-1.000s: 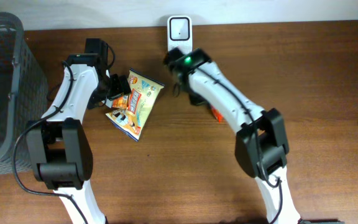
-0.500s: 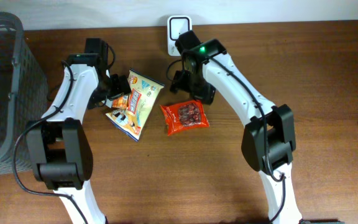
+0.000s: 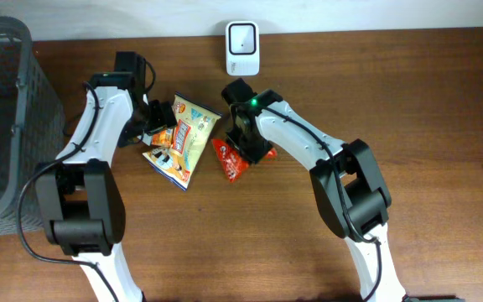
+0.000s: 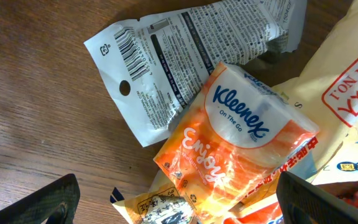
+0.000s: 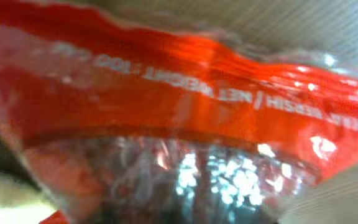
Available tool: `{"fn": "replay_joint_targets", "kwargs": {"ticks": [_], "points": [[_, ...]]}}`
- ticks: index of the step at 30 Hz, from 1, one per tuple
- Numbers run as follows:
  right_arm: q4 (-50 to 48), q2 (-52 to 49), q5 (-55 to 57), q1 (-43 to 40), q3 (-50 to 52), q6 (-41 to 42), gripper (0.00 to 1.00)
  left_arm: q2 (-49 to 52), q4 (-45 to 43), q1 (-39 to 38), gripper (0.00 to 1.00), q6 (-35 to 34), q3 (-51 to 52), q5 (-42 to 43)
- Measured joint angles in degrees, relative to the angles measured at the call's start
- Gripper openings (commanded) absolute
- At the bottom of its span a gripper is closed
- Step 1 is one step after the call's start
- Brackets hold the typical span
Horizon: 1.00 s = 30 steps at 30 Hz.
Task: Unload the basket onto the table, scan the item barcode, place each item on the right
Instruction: 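Lift the red bag past the scanner and drop it at right edge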
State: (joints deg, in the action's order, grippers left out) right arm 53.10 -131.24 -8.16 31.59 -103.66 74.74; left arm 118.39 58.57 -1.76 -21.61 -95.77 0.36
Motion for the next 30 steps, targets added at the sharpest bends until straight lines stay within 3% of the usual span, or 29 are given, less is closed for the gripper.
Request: {"fn": "replay_joint_targets", "kwargs": {"ticks": [2,5,9,12,16,19,24,27,30], "points": [[-0.4,0.0,0.8,-1.6,0.0,-11.6,0.22,0.0,0.0,0.0,0.99,0.0,0.0,0.0],[-0.1,0.0,1.7,-5.9,-1.1,-27.1,0.22,0.0,0.0,0.0,0.99,0.0,0.0,0.0],[-3.0,-0.5,3.6,-10.0,-10.2,-49.2,0.10,0.0,0.1,0.0,0.99,0.0,0.0,0.0],[-14.6,-0.6,3.6,-10.0,-16.1,-53.1,0.13,0.0,0.1,0.0,0.99,0.0,0.0,0.0],[-29.6,-1.1,4.0,-9.8,-16.2,-51.7,0.15,0.0,0.0,0.0,0.99,0.0,0.1,0.0],[-35.5,-6.3,5.4,-9.7,-16.4,-34.7,0.19,0.0,0.1,0.0,0.99,0.0,0.1,0.0],[-37.6,-8.9,4.0,-9.7,-16.3,-16.2,0.20,0.0,0.0,0.0,0.99,0.0,0.1,0.0],[-37.7,-8.9,4.0,-9.7,-16.3,-13.7,0.19,0.0,0.0,0.0,0.99,0.0,0.1,0.0],[-34.0,-8.9,1.2,-11.3,-19.1,-17.0,0.19,0.0,0.0,0.0,0.99,0.0,0.1,0.0]]}}
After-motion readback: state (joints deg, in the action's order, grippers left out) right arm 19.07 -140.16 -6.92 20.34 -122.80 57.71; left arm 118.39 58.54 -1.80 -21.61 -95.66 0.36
